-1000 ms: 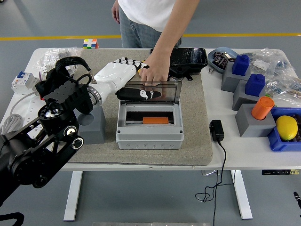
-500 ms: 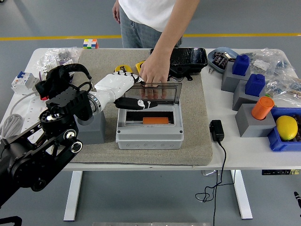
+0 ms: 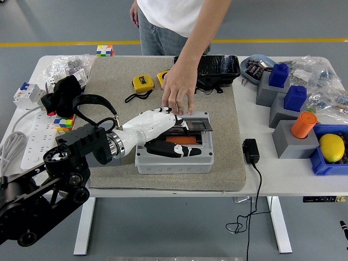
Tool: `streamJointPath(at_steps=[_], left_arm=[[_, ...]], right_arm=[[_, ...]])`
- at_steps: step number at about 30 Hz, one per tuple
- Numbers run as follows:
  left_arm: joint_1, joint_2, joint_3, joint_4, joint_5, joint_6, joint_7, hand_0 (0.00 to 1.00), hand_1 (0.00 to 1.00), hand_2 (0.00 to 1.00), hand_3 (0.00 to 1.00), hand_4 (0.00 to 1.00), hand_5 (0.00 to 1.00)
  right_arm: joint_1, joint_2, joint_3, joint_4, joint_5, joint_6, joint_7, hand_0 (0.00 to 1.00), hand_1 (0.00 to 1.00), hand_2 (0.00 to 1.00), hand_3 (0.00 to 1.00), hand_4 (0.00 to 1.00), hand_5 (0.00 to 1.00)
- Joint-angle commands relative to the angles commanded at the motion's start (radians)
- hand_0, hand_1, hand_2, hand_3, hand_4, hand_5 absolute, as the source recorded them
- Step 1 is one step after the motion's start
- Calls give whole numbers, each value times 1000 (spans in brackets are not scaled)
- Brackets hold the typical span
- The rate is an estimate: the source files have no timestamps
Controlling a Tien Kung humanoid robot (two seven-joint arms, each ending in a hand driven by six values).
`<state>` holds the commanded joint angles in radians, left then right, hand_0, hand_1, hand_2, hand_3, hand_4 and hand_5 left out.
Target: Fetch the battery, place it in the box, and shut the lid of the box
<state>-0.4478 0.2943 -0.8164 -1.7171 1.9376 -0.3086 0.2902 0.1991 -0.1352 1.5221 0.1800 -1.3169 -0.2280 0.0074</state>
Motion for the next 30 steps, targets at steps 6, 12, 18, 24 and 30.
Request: streamJointPath(at_steps=[6, 12, 18, 24, 30], left_arm=[[11, 33, 53, 10, -16, -10, 10, 944, 850, 760, 650, 998, 998], [20, 31, 53, 6, -8, 6, -6, 943, 845, 758, 657, 998, 998], [22, 27, 42, 0, -4, 25, -25, 930, 837, 753, 658, 998, 998], [23, 23, 30, 1, 1, 43, -42, 922, 829, 748, 660, 998, 998], [23, 5, -38, 16, 25, 68, -77, 918, 822, 746, 665, 998, 998]], right_arm=[[1, -1, 2, 0, 1, -1, 1, 874, 878, 834, 880, 998, 998], [-3, 0, 6, 0, -6, 0, -2, 873, 878, 833, 882, 998, 998], [-3, -2, 2, 0, -5, 0, -3, 873, 878, 833, 881, 998, 998], [-7, -3, 2, 0, -8, 1, -5, 873, 877, 832, 882, 998, 998], [-6, -1, 0, 0, -8, 1, -5, 873, 877, 832, 881, 998, 998]])
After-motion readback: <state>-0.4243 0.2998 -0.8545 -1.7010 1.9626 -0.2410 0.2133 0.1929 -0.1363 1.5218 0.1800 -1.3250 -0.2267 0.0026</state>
